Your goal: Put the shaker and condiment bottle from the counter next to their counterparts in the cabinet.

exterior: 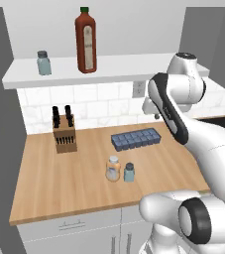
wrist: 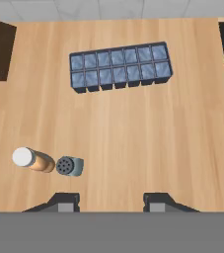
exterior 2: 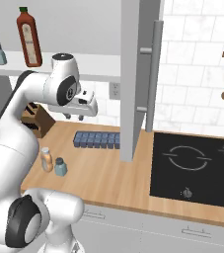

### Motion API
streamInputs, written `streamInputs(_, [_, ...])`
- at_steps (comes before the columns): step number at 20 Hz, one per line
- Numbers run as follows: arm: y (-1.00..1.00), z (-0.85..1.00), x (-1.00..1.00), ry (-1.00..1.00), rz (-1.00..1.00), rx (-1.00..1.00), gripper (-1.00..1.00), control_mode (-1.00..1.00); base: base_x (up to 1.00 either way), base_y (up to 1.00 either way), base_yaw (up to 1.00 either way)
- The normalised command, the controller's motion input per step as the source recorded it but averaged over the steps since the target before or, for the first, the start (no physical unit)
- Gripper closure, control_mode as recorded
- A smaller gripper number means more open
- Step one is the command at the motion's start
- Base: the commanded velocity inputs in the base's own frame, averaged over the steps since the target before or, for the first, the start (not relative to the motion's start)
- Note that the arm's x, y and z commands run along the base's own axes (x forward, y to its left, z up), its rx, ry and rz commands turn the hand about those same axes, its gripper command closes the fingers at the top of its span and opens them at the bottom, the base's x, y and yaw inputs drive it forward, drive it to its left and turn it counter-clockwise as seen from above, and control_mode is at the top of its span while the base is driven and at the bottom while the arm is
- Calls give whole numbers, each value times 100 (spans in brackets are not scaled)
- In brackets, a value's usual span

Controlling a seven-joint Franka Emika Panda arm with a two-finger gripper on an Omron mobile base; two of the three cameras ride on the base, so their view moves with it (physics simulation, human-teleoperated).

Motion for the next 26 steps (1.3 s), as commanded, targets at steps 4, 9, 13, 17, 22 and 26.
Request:
streamInputs(4, [21, 0, -8, -3, 1, -7, -100, -100, 0, 0, 0])
streamInputs(9, [35, -27, -4, 2, 8, -14, -100, -100, 0, 0, 0])
streamInputs(13, [0, -32, -3, 0, 2, -1, -100, -100, 0, 0, 0])
streamInputs(17, [-1, -42, -20, -8, 11, 0, -100, -100, 0, 0, 0])
streamInputs(22, [-15, -63, -48, -15, 23, 2, -100, -100, 0, 0, 0])
streamInputs(26, [-32, -63, -33, -26, 24, 11, -100, -100, 0, 0, 0])
